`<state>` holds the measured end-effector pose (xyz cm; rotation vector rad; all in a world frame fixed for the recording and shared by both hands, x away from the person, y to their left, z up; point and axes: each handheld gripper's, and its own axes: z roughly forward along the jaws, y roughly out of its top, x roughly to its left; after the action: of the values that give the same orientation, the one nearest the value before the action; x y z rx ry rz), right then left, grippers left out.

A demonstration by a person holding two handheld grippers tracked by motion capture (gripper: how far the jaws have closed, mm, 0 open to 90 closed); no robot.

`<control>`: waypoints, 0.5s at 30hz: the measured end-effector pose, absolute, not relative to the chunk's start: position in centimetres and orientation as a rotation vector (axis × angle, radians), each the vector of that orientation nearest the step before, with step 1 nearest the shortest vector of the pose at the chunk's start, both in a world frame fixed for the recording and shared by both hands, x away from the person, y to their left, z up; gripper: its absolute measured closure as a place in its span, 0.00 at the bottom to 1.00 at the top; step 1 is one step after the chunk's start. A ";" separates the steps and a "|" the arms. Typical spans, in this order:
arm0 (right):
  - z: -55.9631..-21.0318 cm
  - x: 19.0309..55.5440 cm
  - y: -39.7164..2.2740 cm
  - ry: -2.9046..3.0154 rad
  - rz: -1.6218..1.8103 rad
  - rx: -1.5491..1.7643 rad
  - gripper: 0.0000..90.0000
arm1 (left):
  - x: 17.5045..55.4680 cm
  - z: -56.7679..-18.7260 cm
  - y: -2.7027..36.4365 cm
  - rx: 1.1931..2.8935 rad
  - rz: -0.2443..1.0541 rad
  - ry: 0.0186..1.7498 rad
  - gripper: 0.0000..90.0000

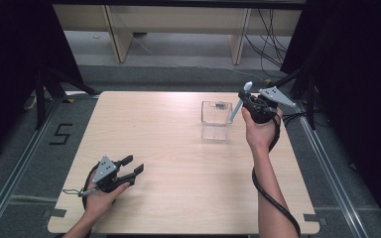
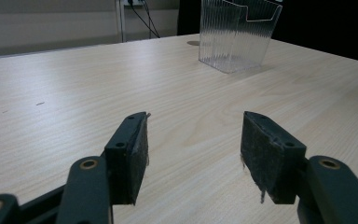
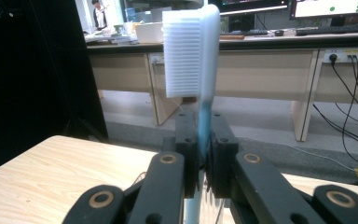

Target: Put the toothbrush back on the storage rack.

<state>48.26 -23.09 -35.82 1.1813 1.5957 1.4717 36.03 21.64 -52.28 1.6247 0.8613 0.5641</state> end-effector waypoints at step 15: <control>-36.6 48.7 -22.8 1.603 1.451 1.209 0.95 | 36.0 -52.3 21.7 1.626 0.563 0.860 0.46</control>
<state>48.67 -22.80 -36.62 1.2093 1.6027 1.4506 36.00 21.71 -52.27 1.6256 0.8599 0.5630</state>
